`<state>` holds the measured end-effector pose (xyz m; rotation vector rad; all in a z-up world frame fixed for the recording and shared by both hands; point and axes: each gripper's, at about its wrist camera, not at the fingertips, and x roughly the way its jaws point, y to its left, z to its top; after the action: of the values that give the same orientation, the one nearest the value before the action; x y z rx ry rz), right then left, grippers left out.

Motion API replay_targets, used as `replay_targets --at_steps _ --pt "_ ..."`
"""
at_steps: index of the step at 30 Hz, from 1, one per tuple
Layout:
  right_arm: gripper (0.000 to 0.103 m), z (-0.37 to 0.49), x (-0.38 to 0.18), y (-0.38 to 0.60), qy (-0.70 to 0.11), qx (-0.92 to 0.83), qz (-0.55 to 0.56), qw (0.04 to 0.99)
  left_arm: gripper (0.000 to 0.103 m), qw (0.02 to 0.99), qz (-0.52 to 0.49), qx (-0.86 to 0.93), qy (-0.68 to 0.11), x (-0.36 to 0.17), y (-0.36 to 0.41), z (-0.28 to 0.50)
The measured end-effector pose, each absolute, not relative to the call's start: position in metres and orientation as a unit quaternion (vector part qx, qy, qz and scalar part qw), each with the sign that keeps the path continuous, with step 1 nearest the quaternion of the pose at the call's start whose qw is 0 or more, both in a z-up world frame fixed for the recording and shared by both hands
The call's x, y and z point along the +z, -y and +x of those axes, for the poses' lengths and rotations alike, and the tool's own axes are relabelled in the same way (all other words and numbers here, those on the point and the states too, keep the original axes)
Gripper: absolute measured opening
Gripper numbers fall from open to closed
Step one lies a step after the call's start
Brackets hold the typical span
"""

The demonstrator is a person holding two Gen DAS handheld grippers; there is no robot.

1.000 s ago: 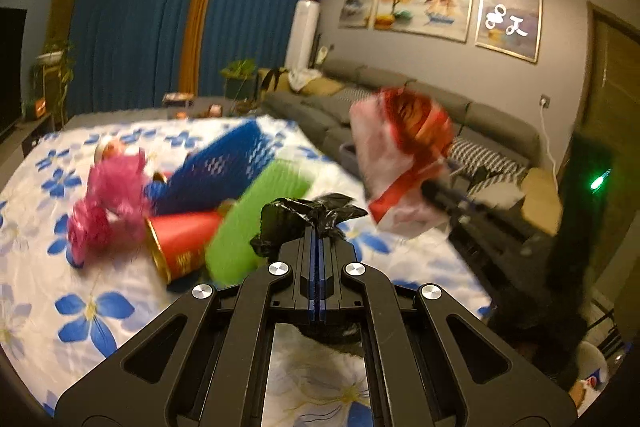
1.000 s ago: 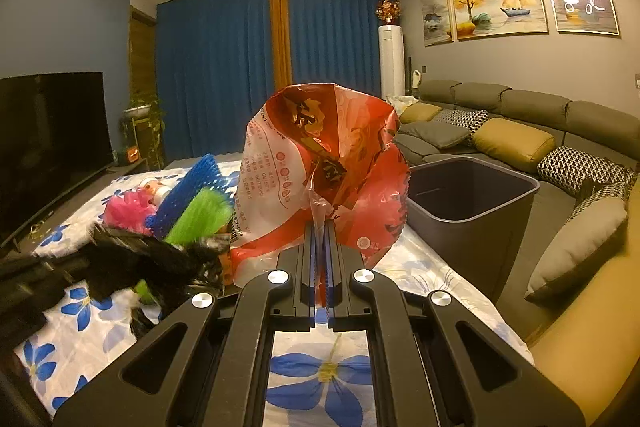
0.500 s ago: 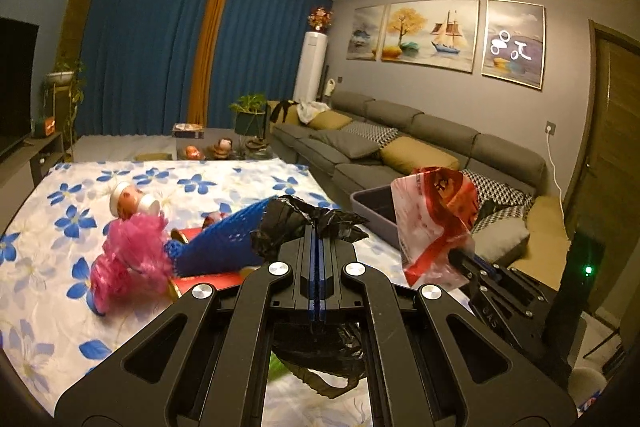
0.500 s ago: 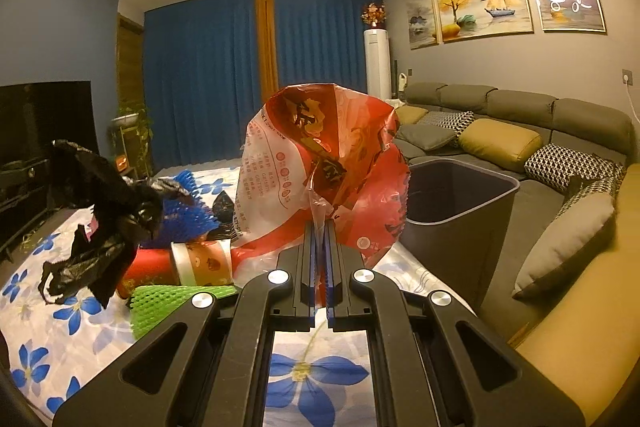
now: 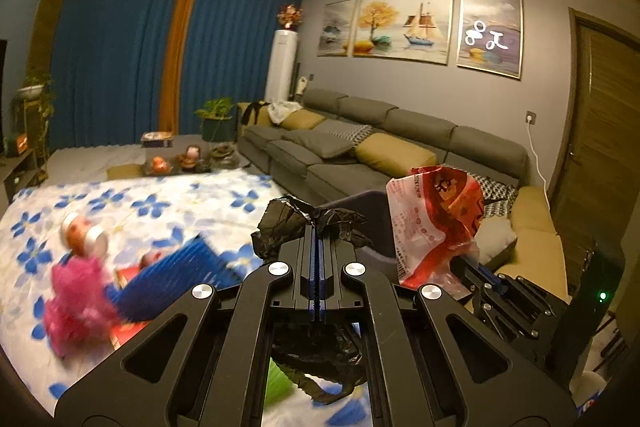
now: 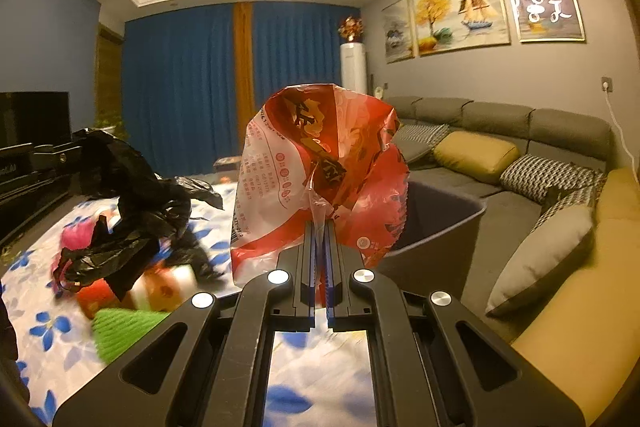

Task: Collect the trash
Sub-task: 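Carry the snack bag with the right gripper over the grey bin while the left gripper grasps the black bag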

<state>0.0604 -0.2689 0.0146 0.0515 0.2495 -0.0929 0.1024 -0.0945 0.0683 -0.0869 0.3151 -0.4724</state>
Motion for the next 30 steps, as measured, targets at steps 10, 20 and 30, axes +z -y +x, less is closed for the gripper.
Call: replay_targets --at_steps 10,20,30 --pt "0.005 0.118 0.040 0.321 -0.096 -0.114 0.013 0.989 0.000 0.953 -0.025 -0.272 -0.130 0.098 0.174 0.176" --pt "0.005 0.176 0.029 0.363 -0.118 -0.138 0.027 0.983 0.000 0.939 -0.026 -0.303 -0.163 0.079 0.243 0.254" --pt "0.005 0.215 0.014 0.389 -0.145 -0.146 0.046 0.977 0.000 0.929 -0.027 -0.311 -0.200 0.056 0.278 0.302"
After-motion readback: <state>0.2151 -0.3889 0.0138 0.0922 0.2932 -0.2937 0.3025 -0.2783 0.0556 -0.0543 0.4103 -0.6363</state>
